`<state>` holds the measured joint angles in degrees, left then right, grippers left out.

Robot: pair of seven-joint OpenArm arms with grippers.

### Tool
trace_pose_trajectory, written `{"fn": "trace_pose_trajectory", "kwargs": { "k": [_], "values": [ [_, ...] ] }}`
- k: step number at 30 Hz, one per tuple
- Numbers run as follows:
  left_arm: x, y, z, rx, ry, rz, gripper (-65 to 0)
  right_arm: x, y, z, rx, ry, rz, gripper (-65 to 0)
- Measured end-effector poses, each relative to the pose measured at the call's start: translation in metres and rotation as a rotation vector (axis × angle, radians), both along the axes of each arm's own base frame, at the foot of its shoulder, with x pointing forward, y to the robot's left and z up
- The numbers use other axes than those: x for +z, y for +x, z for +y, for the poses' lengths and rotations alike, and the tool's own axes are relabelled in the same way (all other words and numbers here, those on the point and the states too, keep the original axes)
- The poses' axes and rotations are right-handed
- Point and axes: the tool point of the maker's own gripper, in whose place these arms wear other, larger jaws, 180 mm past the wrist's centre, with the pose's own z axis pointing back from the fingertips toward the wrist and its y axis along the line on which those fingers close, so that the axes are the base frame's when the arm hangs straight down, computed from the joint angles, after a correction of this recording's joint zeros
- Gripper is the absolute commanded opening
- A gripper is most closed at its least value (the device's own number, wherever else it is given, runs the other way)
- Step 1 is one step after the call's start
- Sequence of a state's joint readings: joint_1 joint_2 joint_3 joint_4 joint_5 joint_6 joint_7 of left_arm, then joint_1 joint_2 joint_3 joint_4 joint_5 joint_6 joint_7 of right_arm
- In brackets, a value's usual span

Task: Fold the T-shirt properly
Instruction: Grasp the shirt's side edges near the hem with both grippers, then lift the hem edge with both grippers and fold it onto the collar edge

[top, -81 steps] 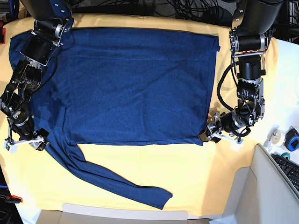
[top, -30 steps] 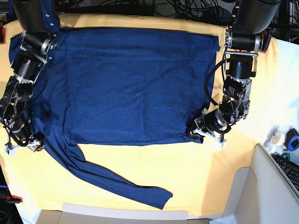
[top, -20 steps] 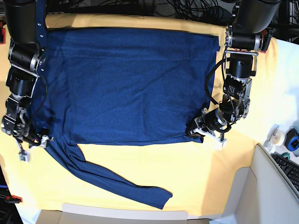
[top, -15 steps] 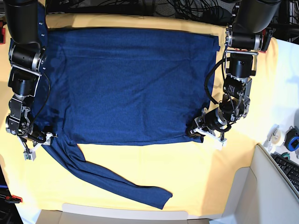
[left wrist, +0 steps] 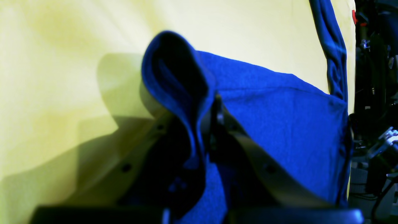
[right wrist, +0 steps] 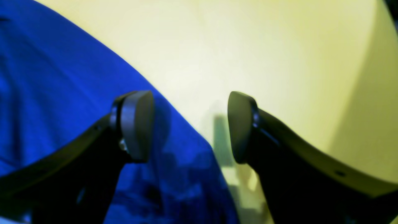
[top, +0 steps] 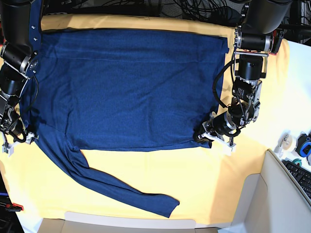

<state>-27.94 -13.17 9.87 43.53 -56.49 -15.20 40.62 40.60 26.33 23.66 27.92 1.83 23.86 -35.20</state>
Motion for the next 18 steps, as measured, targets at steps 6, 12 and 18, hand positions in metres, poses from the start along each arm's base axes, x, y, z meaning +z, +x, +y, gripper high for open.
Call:
{"fn": "trace_pose_trajectory", "kwargs": {
  "k": [6, 12, 18],
  "values": [
    [0.0, 0.0, -0.001, -0.001, -0.001, 0.0, -65.0, -0.008, 0.008, 0.017, 0.012, 0.004, -0.077, -27.6],
    [0.0, 0.0, -0.001, 0.0, -0.001, 0.0, -65.0, -0.013, 0.013, 0.029, 0.004, 0.029, -0.102, -28.0],
    [0.0, 0.0, -0.001, -0.001, -0.002, 0.0, -65.0, -0.014, 0.018, 0.04, 0.016, 0.043, -0.111, -40.0]
  ]
}}
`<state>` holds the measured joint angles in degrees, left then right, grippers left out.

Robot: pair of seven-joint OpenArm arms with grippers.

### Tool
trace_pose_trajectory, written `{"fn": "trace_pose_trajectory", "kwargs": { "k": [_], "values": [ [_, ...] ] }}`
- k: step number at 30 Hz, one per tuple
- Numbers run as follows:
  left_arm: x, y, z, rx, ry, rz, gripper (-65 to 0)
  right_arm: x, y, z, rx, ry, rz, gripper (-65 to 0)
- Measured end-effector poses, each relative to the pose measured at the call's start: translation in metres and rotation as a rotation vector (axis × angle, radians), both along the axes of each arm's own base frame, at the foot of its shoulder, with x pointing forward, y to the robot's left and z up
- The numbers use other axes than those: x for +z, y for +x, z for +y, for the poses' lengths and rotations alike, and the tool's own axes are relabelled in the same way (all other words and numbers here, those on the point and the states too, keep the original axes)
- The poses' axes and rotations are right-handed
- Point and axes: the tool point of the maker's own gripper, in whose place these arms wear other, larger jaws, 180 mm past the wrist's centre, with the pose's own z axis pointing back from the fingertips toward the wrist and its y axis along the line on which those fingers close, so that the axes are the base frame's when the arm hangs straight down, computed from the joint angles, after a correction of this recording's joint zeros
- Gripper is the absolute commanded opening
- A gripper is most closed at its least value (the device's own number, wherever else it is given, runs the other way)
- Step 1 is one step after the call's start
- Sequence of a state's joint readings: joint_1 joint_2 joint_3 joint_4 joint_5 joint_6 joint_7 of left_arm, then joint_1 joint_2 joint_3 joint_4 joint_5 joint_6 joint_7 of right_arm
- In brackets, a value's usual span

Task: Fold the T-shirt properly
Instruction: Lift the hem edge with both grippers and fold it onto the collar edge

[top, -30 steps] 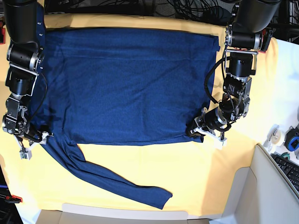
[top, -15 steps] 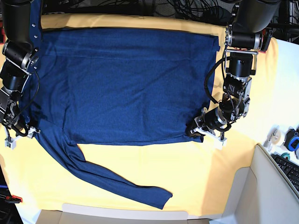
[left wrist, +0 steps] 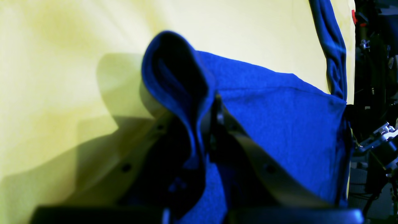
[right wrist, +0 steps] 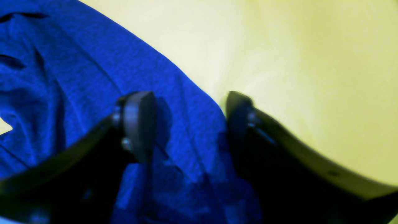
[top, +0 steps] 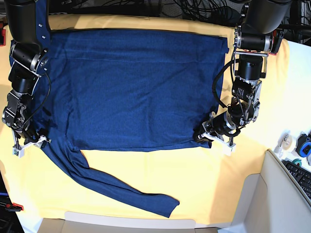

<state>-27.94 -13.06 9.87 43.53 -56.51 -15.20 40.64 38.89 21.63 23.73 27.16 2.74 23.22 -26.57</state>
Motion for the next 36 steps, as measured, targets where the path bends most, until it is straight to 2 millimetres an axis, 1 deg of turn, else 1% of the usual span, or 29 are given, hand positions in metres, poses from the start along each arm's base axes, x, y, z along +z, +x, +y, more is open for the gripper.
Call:
{"fn": "trace_pose_trajectory", "kwargs": {
  "k": [3, 5, 12, 15, 17, 20, 24, 28, 30, 33, 36],
  "values": [
    [0.0, 0.0, 0.0, 0.0, 0.0, 0.0, -65.0, -0.001, 0.001, 0.003, 0.002, 0.008, 0.0, -55.8],
    [0.0, 0.0, 0.0, 0.0, 0.0, 0.0, -65.0, -0.002, 0.001, 0.006, 0.005, 0.011, 0.001, -65.0],
    [0.0, 0.0, 0.0, 0.0, 0.0, 0.0, -65.0, -0.004, 0.003, 0.012, 0.011, 0.019, -0.001, -65.0],
    [0.001, 0.0, 0.0, -0.003, 0.004, -0.006, -65.0, 0.0, 0.005, 0.017, 0.024, 0.004, -0.007, -65.0],
    [0.007, 0.002, -0.003, -0.016, 0.015, -0.023, -65.0, 0.002, 0.001, 0.02, 0.037, -0.025, -0.017, -65.0],
    [0.011, -0.004, -0.007, -0.046, 0.035, -0.033, -65.0, 0.004, -0.006, 0.027, 0.062, -0.057, -0.033, -65.0],
    [0.011, -0.008, -0.01, -0.062, 0.034, -0.029, -65.0, 0.006, -0.018, 0.027, 0.087, -0.095, 0.004, -65.0],
    [0.01, -0.008, -0.01, -0.061, 0.032, -0.029, -65.0, 0.009, -0.028, 0.032, 0.107, -0.132, -0.01, -65.0],
    [0.01, -0.008, -0.01, -0.061, 0.032, -0.03, -65.0, 0.015, -0.032, 0.03, 0.112, -0.158, -0.025, -65.0],
    [0.017, -0.007, -0.011, -0.067, 0.042, -0.048, -65.0, 0.033, -0.033, 0.023, 0.111, -0.21, -0.064, -65.0],
    [0.035, -0.003, -0.016, -0.087, 0.05, -0.108, -65.0, 0.051, -0.036, 0.022, 0.117, -0.254, -0.108, -65.0]
  ]
}}
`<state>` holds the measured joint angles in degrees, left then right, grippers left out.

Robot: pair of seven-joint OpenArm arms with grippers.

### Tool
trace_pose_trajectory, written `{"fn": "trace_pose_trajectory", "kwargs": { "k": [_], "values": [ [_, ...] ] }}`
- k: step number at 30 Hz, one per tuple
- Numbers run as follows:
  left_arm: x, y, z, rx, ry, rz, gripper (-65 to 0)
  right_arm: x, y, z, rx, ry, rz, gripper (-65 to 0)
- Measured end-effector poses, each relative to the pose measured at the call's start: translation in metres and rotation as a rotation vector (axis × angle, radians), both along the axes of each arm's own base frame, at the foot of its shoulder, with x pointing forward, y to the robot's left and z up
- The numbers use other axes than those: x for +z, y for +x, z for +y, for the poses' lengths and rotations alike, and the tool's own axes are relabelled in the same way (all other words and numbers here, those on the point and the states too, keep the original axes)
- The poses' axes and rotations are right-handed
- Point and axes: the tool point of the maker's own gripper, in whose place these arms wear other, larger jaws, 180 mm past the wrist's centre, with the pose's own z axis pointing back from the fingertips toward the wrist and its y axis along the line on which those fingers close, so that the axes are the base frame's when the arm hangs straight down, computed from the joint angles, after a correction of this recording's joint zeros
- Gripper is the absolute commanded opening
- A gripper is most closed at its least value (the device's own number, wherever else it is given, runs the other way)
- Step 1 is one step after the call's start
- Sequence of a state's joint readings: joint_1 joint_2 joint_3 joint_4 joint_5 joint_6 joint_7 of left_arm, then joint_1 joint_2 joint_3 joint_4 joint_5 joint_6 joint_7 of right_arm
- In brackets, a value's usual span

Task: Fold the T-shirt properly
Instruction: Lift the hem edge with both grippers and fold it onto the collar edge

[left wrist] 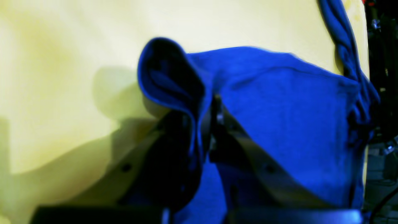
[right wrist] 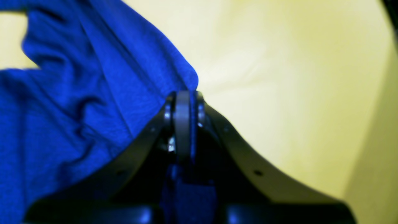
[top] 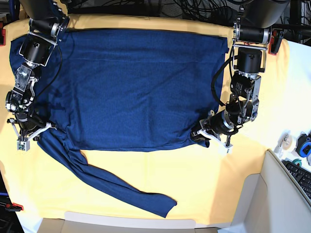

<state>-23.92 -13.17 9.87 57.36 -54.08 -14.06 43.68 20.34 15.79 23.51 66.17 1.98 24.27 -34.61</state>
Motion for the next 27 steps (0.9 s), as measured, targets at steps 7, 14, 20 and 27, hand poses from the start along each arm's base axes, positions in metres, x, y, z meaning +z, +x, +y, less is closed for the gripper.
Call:
{"fn": "trace_pose_trajectory", "kwargs": {
  "k": [7, 14, 20, 27],
  "values": [
    [0.026, -0.006, 0.018, -0.015, 0.054, -0.094, -65.0, 0.029, -0.019, 0.003, 0.028, -0.097, -0.067, -65.0],
    [0.028, -0.037, 0.025, -0.061, 0.11, -0.117, -65.0, 0.033, -0.058, 0.012, 0.071, -0.182, -0.063, -65.0],
    [0.038, -0.063, 0.024, -0.109, 0.147, -0.159, -65.0, 0.023, -0.086, 0.018, 0.1, -0.216, -0.029, -65.0],
    [0.032, -0.099, 0.038, -0.112, 0.167, -0.094, -65.0, 0.005, -0.125, -0.009, -0.012, -0.189, 0.025, -65.0]
  ]
}}
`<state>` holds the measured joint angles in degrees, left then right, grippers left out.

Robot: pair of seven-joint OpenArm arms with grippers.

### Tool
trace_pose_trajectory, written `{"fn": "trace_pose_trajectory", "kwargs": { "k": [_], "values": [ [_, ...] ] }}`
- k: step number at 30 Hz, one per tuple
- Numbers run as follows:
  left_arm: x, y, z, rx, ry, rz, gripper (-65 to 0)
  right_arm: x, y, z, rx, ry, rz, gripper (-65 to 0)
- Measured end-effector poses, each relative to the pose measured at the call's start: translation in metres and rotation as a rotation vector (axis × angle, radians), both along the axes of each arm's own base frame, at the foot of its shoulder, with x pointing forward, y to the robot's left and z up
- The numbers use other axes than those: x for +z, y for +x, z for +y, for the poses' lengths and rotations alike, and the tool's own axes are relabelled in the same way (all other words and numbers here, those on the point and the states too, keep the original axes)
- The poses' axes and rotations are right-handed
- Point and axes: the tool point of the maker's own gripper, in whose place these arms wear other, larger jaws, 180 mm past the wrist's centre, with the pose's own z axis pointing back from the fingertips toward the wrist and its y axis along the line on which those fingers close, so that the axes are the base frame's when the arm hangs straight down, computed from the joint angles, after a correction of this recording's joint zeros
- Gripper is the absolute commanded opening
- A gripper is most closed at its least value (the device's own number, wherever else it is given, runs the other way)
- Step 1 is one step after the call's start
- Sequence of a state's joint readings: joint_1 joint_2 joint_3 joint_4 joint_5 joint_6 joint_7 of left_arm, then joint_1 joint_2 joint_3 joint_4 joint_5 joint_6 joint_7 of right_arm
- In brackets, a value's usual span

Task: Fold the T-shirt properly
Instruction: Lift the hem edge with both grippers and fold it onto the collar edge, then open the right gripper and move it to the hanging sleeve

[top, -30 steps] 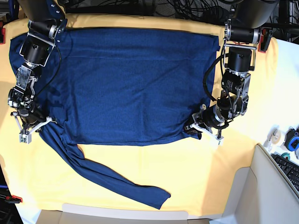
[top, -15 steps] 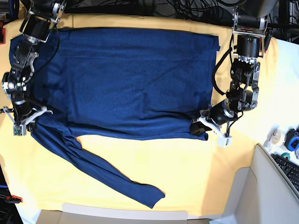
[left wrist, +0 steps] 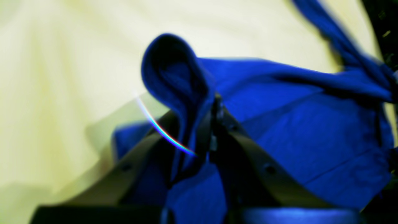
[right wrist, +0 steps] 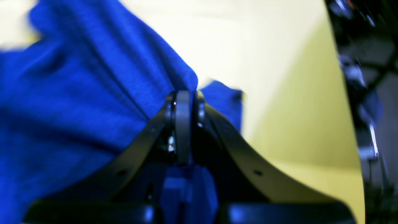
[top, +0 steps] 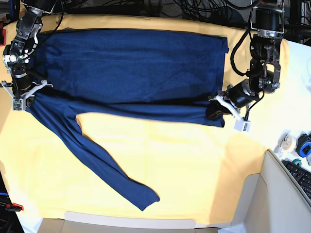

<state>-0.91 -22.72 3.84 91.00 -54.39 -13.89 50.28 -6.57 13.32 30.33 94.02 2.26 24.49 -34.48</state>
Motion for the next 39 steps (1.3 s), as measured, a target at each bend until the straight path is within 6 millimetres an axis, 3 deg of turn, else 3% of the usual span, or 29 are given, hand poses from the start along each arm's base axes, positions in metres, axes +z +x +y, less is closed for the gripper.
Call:
{"fn": "trace_pose_trajectory", "kwargs": {
  "k": [8, 13, 18, 22, 27, 30, 34, 39],
  "values": [
    [-0.009, -0.021, 0.006, -0.015, 0.017, 0.069, -65.0, -0.015, -0.02, -0.003, -0.015, 0.005, 0.051, -65.0],
    [-0.016, -0.028, 0.005, -0.02, 0.018, 0.094, -65.0, -0.028, -0.024, 0.009, -0.025, 0.053, 0.059, -65.0],
    [-0.026, -0.04, 0.005, -0.02, 0.015, 0.127, -65.0, -0.052, -0.03, 0.005, -0.051, 0.097, 0.097, -64.8],
    [-0.028, -0.043, 0.006, -0.019, 0.02, 0.136, -65.0, -0.054, -0.03, 0.003, -0.054, 0.098, 0.1, -54.0],
    [-0.037, -0.056, 0.005, -0.044, 0.03, 0.194, -53.0, -0.052, -0.031, -0.001, -0.064, 0.091, 0.094, -40.3],
    [-0.038, -0.056, 0.006, -0.04, 0.03, 0.195, -45.4, -0.052, -0.03, -0.001, -0.064, 0.091, 0.094, -40.1],
    [-0.037, -0.056, 0.005, -0.039, 0.028, 0.195, -40.3, -0.046, -0.03, 0.002, -0.055, 0.078, 0.1, -40.1],
    [-0.037, -0.056, 0.005, -0.04, 0.025, 0.195, -36.6, -0.015, -0.017, 0.009, -0.023, 0.039, 0.027, -40.1]
  ]
}}
